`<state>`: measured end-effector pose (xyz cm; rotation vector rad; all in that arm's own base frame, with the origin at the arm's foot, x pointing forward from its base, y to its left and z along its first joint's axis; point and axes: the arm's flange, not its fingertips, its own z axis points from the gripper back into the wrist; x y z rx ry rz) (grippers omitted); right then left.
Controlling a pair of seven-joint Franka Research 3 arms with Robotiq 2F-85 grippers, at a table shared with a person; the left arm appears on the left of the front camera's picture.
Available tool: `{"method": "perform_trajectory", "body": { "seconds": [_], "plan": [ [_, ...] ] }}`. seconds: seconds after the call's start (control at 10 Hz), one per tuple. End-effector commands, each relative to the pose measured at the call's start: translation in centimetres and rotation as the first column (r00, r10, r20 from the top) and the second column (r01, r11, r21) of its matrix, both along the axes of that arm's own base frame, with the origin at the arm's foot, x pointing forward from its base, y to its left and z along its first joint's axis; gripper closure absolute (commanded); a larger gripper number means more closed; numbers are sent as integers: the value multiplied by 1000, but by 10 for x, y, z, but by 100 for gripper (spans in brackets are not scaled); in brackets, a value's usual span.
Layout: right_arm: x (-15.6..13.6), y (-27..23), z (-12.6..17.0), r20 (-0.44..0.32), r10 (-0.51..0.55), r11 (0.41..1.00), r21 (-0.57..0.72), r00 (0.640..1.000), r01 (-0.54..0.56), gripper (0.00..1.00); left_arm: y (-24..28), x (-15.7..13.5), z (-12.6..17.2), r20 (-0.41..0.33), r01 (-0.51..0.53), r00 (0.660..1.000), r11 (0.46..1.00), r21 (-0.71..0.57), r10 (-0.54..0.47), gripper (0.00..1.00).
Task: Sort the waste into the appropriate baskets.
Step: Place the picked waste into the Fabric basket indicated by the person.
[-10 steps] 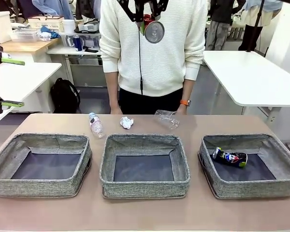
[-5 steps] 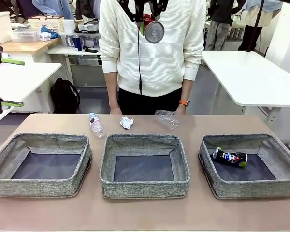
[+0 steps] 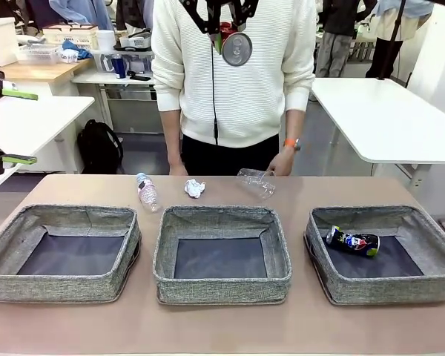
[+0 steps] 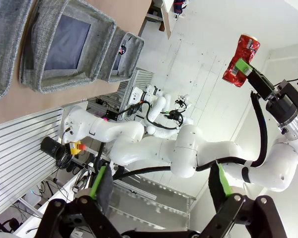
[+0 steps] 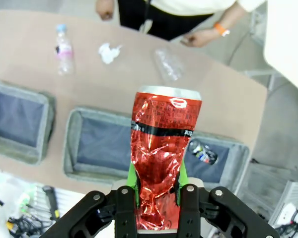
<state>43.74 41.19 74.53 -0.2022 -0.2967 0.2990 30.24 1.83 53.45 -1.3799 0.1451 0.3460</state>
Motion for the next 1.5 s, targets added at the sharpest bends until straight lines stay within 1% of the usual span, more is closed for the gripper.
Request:
{"method": "perform_trajectory", "body": {
  "seconds": [0.0,1.1,1.2,1.3,1.4],
  "plan": [
    [-2,3,0,7,-5,1000,15,1000,5,68,3,-2,1,12,13,1000,1000,3,-13,0],
    [-2,3,0,7,-5,1000,15,1000,5,68,3,-2,1,12,13,1000,1000,3,-13,0],
    [0,0,0,0,0,1000,0,1000,0,68,3,-2,1,12,13,1000,1000,3,-13,0],
    [-5,-16,-4,-18,85,996,33,996,-85,68,3,-2,1,12,13,1000,1000,3,-13,0],
    [-10,-39,-12,-22,133,990,44,991,-132,68,3,-2,1,12,13,1000,1000,3,-13,0]
  ]
}}
